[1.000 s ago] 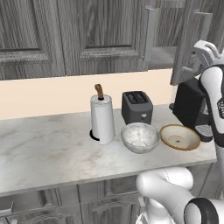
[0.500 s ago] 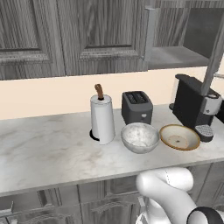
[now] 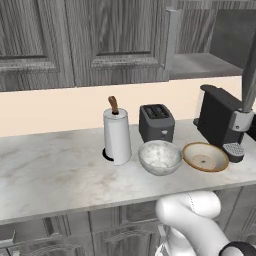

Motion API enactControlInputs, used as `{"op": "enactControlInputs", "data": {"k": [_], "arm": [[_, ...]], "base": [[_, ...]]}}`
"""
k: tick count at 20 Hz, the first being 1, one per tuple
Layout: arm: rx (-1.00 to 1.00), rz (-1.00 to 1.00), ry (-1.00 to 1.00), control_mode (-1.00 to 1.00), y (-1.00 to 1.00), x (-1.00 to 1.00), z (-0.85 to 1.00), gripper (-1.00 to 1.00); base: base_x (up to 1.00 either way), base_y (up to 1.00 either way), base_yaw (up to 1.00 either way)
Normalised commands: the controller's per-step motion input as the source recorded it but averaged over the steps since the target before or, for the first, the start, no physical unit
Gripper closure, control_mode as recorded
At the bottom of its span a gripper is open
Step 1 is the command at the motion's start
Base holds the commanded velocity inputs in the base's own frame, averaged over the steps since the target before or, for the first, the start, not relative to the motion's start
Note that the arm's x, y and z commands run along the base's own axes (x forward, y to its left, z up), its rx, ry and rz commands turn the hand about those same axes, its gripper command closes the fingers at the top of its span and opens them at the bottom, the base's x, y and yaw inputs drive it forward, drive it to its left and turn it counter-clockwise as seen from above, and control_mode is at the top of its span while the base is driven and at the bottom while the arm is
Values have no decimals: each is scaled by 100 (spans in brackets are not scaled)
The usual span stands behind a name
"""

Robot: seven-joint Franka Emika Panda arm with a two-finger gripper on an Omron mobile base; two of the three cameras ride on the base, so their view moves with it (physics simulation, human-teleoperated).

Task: Open the cabinet. Pick the bowls from the counter and place them in the cabinet. Then close the cabinet.

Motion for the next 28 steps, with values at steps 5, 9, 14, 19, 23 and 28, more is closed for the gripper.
{"op": "enactControlInputs", "data": {"k": [5, 9, 14, 19, 23, 28], "arm": [[-14, -13, -35, -100, 45, -100, 33, -100], [-17, -20, -28, -100, 69, -100, 38, -100], [-19, -25, -22, -100, 100, -100, 30, -100], [-9, -29, -24, -100, 51, -100, 37, -100], [-7, -30, -25, -100, 37, -100, 44, -100], [-12, -32, -25, -100, 44, -100, 37, -100]], "base": [[0, 0, 0], [0, 0, 0], [0, 0, 0], [0, 0, 0], [0, 0, 0], [0, 0, 0]]}}
